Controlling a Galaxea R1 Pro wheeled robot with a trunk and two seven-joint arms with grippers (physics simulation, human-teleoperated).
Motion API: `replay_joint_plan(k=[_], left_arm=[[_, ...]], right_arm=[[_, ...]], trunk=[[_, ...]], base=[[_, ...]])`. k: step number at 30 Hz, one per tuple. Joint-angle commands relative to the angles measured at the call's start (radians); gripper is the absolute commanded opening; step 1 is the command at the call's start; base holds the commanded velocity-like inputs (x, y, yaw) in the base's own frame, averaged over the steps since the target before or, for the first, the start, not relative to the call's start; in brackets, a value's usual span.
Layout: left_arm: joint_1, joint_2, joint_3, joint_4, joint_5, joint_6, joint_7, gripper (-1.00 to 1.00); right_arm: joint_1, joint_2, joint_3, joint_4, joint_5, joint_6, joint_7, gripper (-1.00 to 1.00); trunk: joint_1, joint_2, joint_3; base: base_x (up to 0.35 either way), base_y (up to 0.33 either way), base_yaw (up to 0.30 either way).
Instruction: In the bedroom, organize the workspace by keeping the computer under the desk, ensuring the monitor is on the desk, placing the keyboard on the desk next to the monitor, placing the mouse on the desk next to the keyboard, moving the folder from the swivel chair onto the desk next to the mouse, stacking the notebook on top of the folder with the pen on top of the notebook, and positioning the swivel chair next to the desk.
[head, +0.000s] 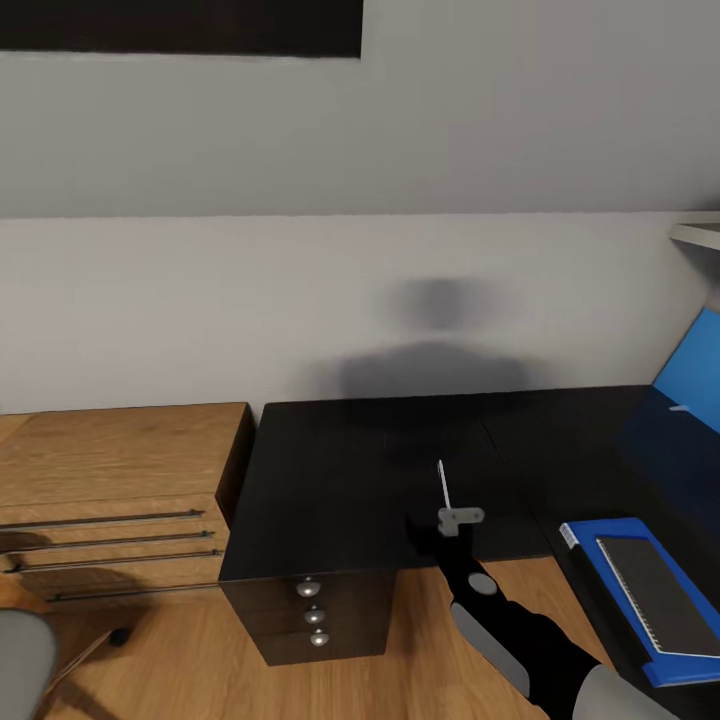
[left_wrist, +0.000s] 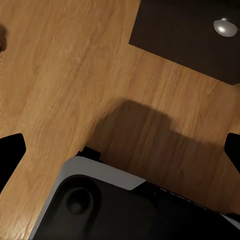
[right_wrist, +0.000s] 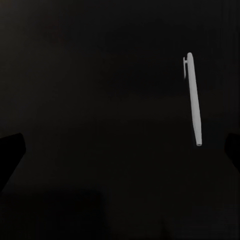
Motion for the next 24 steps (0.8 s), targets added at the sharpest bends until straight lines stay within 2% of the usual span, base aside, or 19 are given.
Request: replay_joint_plan(k=[1, 6, 10, 11, 17, 20, 21, 23, 24], left_arm=[[-0.001, 0.001, -0.008, 0.002, 0.009, -0.005, 0.005, 1.00], [-0.001, 0.003, -0.005, 0.031, 0.012, -0.006, 0.003, 1.00], [-0.001, 0.011, -0.003, 0.046, 0.015, -0.007, 0.002, 1.00], [-0.001, 0.015, -0.002, 0.049, 0.016, -0.010, 0.002, 1.00], [-0.001, 0.030, -0.002, 0.055, 0.018, -0.042, 0.001, 1.00], [-0.001, 0.034, -0.002, 0.056, 0.017, -0.052, 0.000, 1.00], [-0.001, 0.034, -0.002, 0.056, 0.017, -0.055, 0.000, 1.00], [-0.001, 0.035, -0.002, 0.057, 0.017, -0.056, 0.000, 1.00], [-0.001, 0.035, -0.002, 0.058, 0.017, -0.057, 0.000, 1.00]], right_arm=[[-0.002, -0.001, 0.005, -0.001, -0.015, 0.022, -0.010, 1.00], [-0.002, 0.001, 0.002, -0.002, -0.019, 0.086, -0.014, 1.00], [-0.003, 0.024, -0.006, -0.001, -0.019, 0.104, -0.029, 1.00], [-0.004, 0.036, -0.015, 0.000, -0.019, 0.109, -0.048, 1.00], [-0.011, 0.074, -0.045, 0.019, -0.016, 0.120, -0.103, 1.00], [-0.059, 0.102, -0.050, 0.106, -0.012, 0.122, -0.112, 1.00], [-0.104, 0.119, -0.051, 0.163, -0.006, 0.122, -0.112, 1.00], [-0.152, 0.136, -0.052, 0.225, 0.006, 0.122, -0.105, 1.00], [-0.189, 0.153, -0.052, 0.288, 0.025, 0.122, -0.090, 1.00]], trunk=[[0.000, -0.001, -0.001], [0.000, -0.001, -0.001], [0.000, -0.001, -0.001], [0.000, -0.001, -0.001], [0.000, -0.001, -0.001], [0.000, -0.001, -0.001], [0.000, -0.001, -0.001], [0.000, -0.001, -0.001], [0.000, -0.001, -0.001]], base=[[0.004, 0.000, 0.000], [0.002, 0.000, 0.000], [0.000, 0.000, 0.000], [0.000, 0.000, 0.000], [0.000, 0.000, 0.000], [0.000, 0.000, 0.000], [0.000, 0.000, 0.000], [0.000, 0.000, 0.000], [0.000, 0.000, 0.000]])
